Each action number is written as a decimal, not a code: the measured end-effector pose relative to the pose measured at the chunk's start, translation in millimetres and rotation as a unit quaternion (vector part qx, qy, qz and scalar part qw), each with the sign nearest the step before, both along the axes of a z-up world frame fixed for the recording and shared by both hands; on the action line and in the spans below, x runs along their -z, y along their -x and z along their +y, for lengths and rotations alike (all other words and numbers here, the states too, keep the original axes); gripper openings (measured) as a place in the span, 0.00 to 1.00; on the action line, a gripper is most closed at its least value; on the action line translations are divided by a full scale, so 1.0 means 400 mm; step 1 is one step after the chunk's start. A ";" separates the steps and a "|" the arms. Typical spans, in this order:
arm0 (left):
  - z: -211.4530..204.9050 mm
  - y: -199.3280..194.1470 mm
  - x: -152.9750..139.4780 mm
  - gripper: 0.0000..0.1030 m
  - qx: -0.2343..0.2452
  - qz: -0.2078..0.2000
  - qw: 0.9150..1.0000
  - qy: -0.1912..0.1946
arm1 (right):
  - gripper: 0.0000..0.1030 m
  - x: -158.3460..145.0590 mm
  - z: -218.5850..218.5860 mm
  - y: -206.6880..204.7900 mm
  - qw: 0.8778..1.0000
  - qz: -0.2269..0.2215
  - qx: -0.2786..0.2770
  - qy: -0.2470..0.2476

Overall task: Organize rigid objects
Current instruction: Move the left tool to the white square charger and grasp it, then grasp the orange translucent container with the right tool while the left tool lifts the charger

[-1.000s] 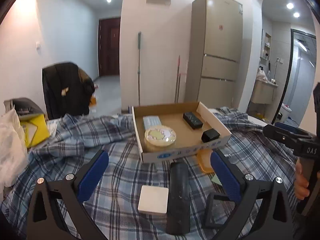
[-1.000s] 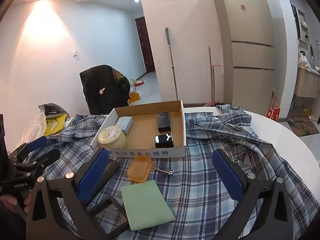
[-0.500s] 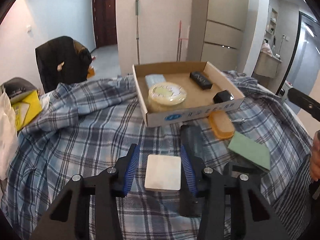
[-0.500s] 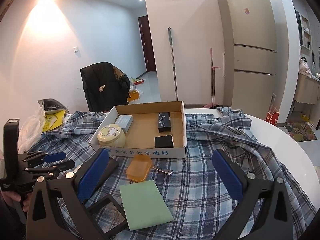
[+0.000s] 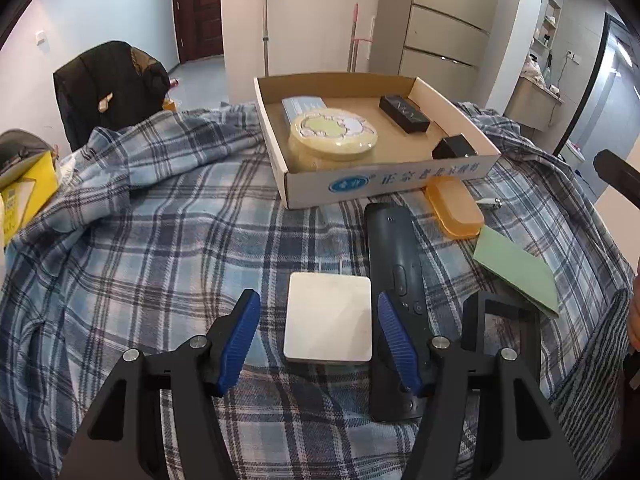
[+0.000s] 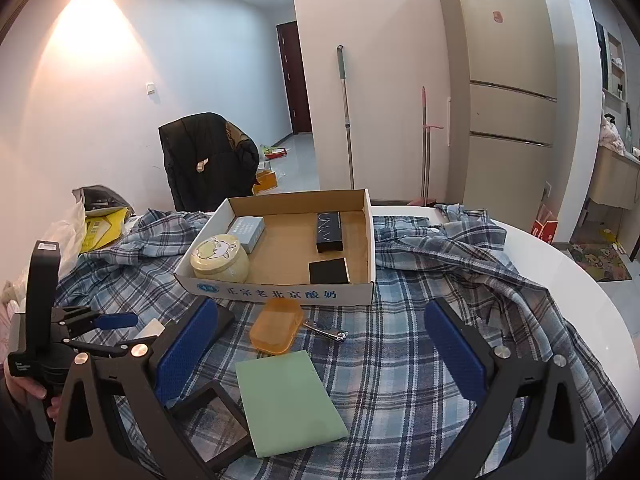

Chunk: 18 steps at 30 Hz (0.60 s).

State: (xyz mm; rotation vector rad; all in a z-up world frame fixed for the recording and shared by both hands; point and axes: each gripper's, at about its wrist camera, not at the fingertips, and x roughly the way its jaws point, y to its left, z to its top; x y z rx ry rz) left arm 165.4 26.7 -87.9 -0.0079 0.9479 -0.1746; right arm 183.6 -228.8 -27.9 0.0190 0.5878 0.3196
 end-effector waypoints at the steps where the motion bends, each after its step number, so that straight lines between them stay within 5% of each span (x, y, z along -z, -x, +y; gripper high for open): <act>1: 0.000 -0.002 0.004 0.62 0.002 0.005 1.000 0.001 | 1.00 0.000 0.000 -0.001 1.000 0.000 0.000 0.000; 3: -0.002 -0.006 0.013 0.59 0.006 0.015 1.000 0.003 | 1.00 0.002 0.001 -0.002 1.000 0.002 0.000 0.001; 4: -0.003 -0.007 0.017 0.46 0.010 0.022 1.000 0.007 | 1.00 0.003 0.000 -0.002 1.000 0.002 0.001 0.001; 9: 0.002 0.014 -0.008 0.46 0.007 -0.005 1.000 0.013 | 1.00 0.009 -0.001 -0.005 1.000 0.004 0.003 0.005; 18: 0.013 0.117 -0.144 0.46 -0.038 -0.195 0.980 0.021 | 1.00 0.003 -0.014 -0.008 1.000 0.002 0.019 0.001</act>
